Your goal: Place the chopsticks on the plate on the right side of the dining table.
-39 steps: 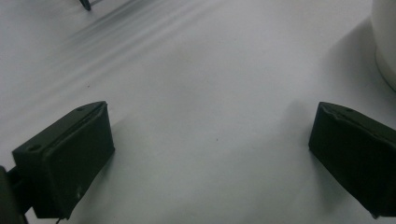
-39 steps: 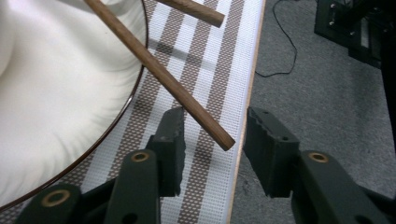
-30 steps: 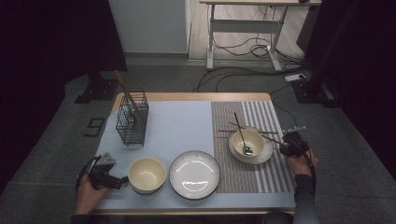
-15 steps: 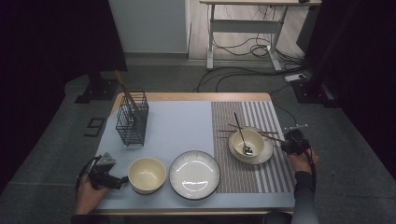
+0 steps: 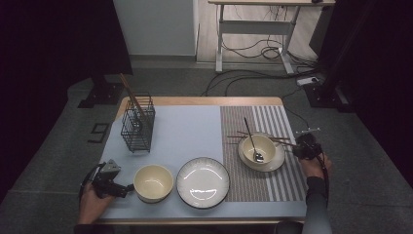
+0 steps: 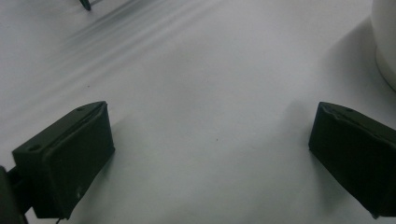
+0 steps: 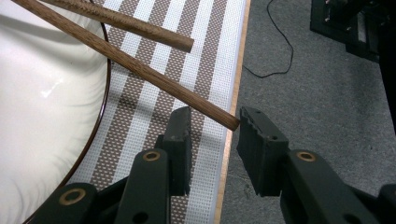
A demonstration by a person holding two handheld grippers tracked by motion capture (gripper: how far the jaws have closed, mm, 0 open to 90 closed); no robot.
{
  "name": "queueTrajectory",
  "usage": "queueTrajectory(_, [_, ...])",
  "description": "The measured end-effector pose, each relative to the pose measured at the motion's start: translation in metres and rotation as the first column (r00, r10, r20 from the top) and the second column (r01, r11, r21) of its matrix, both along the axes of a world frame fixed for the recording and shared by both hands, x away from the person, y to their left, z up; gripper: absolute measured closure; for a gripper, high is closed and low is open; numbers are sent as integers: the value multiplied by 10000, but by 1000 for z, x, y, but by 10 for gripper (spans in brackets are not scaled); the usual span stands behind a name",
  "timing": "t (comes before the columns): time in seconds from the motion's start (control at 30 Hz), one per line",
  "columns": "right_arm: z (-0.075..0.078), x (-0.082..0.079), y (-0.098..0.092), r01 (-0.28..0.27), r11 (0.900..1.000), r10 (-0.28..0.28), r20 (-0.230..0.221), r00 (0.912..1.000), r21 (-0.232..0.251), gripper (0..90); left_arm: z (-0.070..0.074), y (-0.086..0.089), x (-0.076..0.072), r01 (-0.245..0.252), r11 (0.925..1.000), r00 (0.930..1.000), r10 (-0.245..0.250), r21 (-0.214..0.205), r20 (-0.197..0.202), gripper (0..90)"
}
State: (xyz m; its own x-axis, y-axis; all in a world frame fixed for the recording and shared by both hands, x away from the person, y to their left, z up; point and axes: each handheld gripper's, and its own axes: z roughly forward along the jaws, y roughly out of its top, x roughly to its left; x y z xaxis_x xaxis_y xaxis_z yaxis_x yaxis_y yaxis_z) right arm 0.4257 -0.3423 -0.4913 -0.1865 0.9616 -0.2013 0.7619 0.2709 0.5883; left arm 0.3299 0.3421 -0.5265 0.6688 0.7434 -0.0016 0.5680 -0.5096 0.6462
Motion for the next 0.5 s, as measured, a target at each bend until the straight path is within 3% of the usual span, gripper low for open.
queueTrajectory(0.5, [3, 7, 8, -243, 9996, 245, 227, 9994, -115, 620, 0, 0, 0, -1, 10000, 10000, 1, 0, -1, 0])
